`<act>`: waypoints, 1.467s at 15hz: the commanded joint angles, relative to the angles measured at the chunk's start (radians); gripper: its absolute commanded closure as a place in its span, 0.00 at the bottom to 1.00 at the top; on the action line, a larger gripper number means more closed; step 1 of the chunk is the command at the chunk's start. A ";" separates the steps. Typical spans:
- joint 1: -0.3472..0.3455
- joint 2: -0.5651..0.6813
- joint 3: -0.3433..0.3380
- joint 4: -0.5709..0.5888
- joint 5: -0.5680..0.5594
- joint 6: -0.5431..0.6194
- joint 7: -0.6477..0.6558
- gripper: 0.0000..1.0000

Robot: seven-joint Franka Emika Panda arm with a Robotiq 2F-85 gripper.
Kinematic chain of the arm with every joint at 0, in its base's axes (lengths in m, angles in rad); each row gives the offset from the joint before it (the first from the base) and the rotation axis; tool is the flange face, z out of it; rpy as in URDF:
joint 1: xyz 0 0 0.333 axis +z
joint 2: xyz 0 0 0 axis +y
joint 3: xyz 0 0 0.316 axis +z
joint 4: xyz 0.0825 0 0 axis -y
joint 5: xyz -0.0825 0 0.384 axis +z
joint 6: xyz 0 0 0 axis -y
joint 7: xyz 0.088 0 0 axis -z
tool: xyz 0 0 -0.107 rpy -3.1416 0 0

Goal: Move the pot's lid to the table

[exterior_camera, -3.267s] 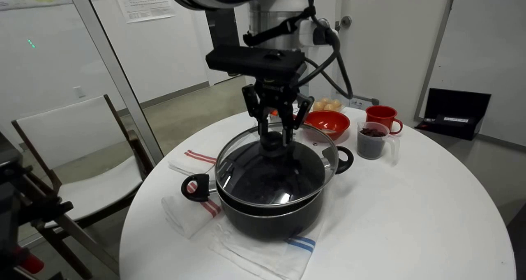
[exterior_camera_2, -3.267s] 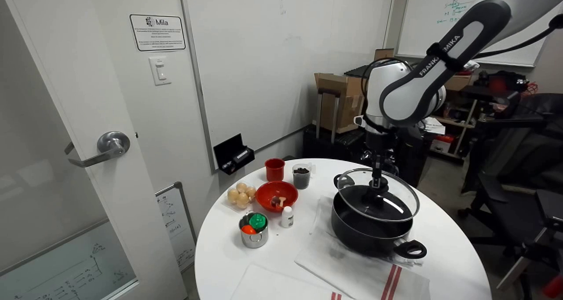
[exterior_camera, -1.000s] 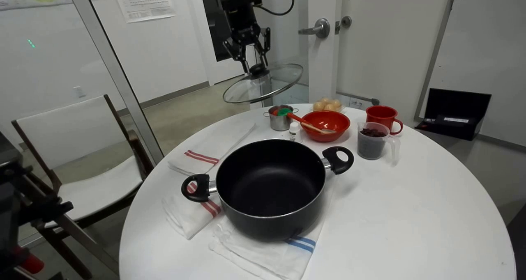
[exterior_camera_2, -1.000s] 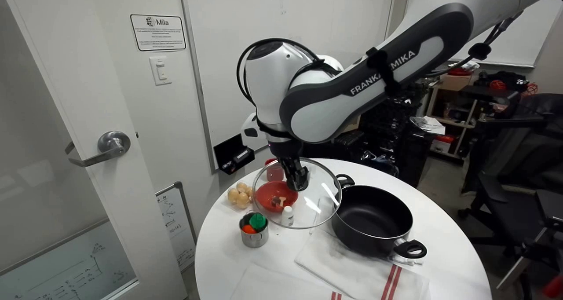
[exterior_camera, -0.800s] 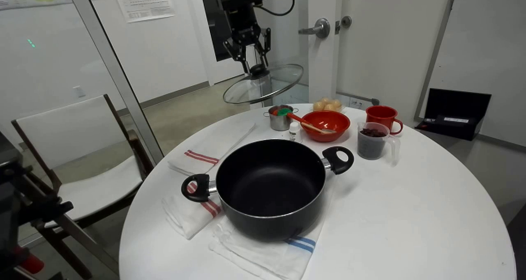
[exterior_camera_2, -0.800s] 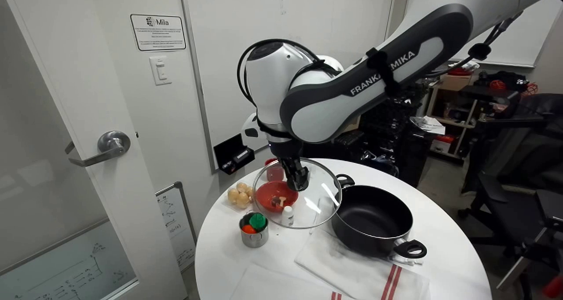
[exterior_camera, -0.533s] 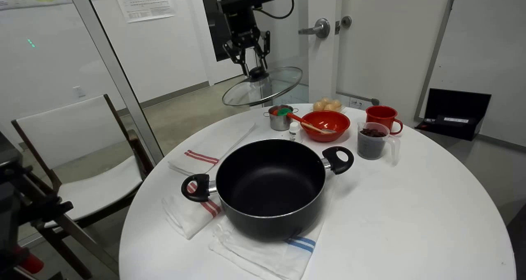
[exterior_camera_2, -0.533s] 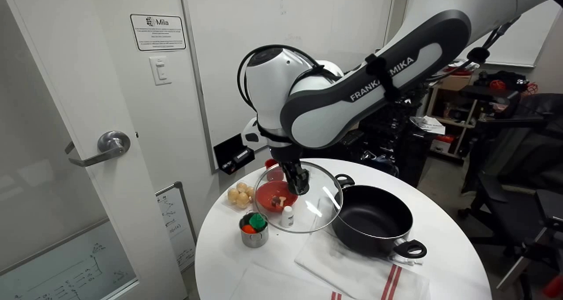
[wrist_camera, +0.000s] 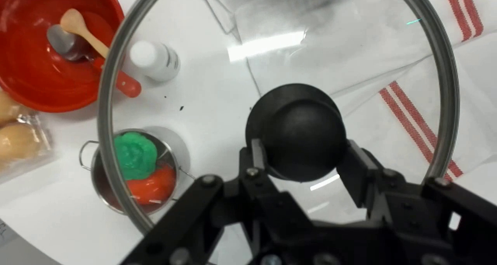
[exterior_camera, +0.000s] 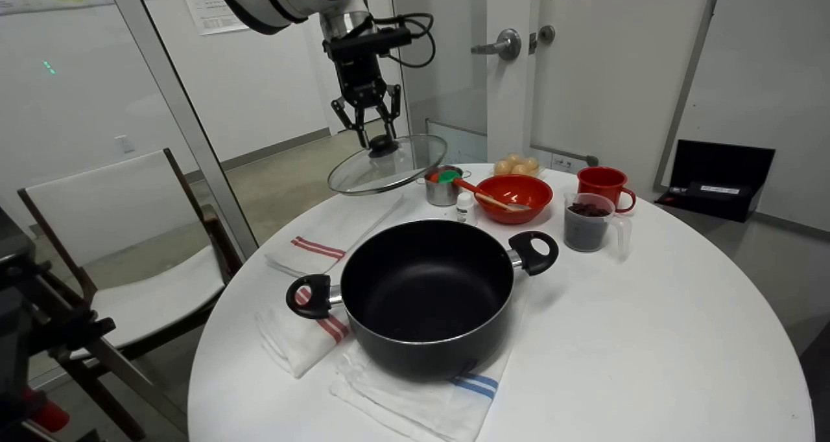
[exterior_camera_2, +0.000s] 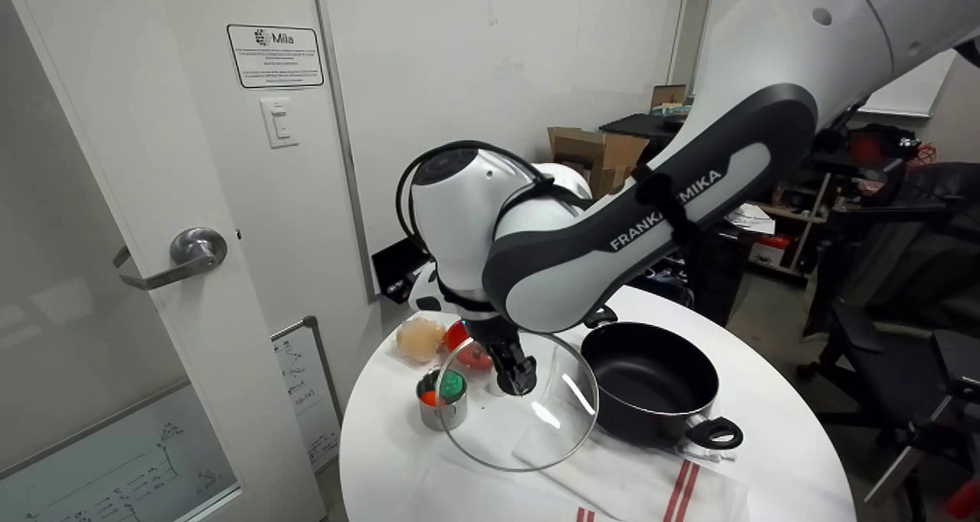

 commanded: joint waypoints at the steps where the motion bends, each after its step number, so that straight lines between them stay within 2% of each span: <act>1: 0.013 0.062 0.015 0.054 0.004 -0.001 -0.032 0.76; 12: 0.014 0.268 0.055 0.169 0.039 0.028 -0.087 0.76; 16: 0.003 0.302 0.055 0.188 0.057 0.046 -0.090 0.76; 22: -0.024 0.304 0.082 0.159 0.052 0.083 -0.091 0.76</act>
